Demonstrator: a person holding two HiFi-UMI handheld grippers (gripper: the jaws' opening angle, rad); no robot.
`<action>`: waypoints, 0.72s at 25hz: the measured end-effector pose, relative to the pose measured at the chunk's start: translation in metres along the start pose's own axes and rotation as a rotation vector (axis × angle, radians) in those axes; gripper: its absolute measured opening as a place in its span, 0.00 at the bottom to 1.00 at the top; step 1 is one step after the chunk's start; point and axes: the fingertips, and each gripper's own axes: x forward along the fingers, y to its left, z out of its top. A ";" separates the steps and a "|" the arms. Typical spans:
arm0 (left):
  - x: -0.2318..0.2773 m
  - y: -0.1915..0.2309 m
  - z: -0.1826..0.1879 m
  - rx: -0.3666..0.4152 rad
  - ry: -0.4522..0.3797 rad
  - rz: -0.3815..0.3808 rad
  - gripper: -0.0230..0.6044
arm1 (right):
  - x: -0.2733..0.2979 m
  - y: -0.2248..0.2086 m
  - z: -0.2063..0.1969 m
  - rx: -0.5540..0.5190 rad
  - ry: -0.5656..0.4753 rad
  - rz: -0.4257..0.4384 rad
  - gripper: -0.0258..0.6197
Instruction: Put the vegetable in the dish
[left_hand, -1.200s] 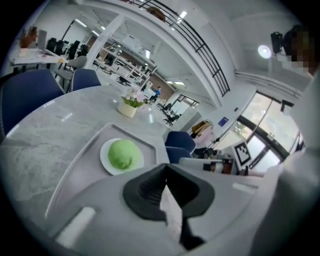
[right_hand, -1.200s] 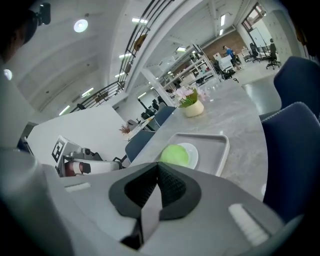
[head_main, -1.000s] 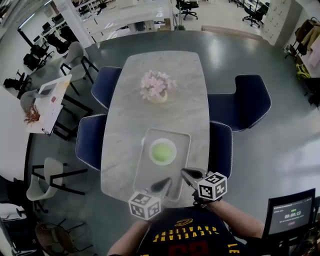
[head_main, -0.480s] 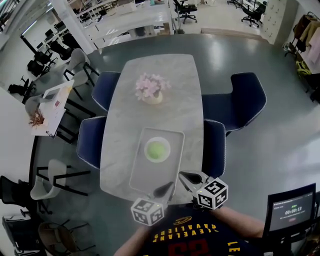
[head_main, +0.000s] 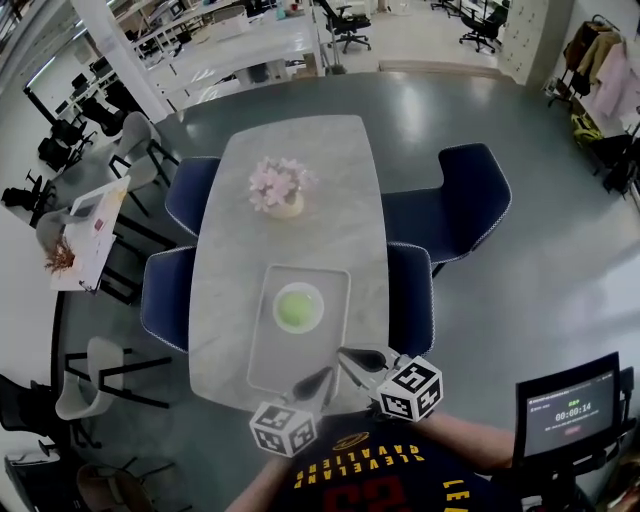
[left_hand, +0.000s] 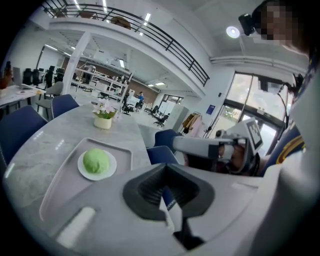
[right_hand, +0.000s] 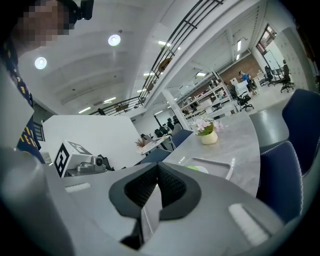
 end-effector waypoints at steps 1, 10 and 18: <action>-0.002 0.003 0.004 -0.002 -0.011 0.004 0.04 | 0.001 0.000 0.002 -0.002 -0.005 -0.008 0.05; -0.022 0.034 0.038 0.033 -0.108 0.040 0.04 | 0.010 -0.005 0.017 -0.032 -0.021 -0.079 0.05; -0.030 0.044 0.035 0.026 -0.094 -0.014 0.04 | 0.030 0.003 0.021 -0.045 -0.019 -0.102 0.05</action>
